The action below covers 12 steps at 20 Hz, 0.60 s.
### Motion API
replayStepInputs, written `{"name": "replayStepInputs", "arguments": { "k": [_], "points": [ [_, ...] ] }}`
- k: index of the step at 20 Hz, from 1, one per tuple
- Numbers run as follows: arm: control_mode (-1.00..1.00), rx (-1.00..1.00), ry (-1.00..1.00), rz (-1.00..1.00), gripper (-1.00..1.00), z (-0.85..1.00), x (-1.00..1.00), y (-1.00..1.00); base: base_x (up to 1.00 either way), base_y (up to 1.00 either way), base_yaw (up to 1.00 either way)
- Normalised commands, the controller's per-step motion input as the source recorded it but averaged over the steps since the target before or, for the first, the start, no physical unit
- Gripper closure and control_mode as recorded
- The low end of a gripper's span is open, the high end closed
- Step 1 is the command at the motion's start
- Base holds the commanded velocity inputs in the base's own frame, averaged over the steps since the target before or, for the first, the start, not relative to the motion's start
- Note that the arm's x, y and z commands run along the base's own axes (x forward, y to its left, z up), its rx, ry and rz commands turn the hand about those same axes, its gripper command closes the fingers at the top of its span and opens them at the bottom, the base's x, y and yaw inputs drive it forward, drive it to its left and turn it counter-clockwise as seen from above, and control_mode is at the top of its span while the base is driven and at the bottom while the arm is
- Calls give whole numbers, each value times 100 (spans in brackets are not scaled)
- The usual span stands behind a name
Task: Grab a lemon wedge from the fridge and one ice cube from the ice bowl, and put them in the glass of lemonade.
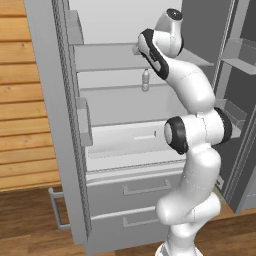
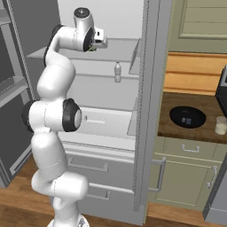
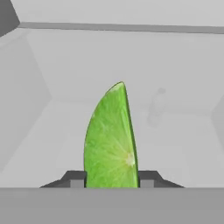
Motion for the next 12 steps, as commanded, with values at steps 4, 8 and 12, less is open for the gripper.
{"name": "replayStepInputs", "arguments": {
  "k": [4, 8, 12],
  "points": [
    [-100, 2, -4, 0, 100, 0, -99, -22, 0, 0, 0],
    [-100, -1, 3, 0, 100, 0, -100, -18, 0, 0, 0],
    [-100, -7, 6, 0, 100, 0, -100, -2, 0, 0, 0]
  ]
}}
